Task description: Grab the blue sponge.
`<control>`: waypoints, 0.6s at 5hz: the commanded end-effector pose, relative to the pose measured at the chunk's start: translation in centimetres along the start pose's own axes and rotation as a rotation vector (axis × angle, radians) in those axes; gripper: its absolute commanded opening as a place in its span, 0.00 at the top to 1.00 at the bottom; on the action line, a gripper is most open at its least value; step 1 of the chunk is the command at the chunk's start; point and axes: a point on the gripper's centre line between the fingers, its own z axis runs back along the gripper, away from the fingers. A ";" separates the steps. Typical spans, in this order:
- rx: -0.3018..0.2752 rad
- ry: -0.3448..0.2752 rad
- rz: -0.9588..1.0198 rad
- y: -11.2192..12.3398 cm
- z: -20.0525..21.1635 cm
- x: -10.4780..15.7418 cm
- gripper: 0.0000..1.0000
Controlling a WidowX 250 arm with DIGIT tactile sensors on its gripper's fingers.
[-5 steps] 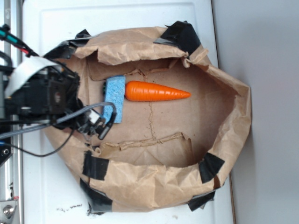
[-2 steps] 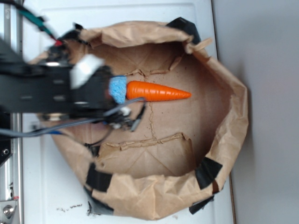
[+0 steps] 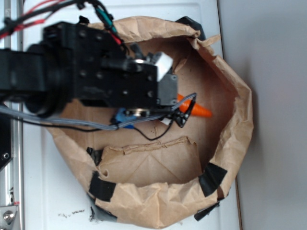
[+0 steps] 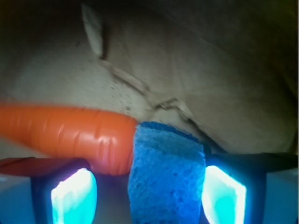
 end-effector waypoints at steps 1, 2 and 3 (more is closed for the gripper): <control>-0.067 -0.003 0.001 -1.6 1.6 1.1 1.00; -0.097 -0.004 -0.012 -1.9 2.7 1.2 1.00; -0.125 0.021 -0.029 -2.3 4.5 1.2 1.00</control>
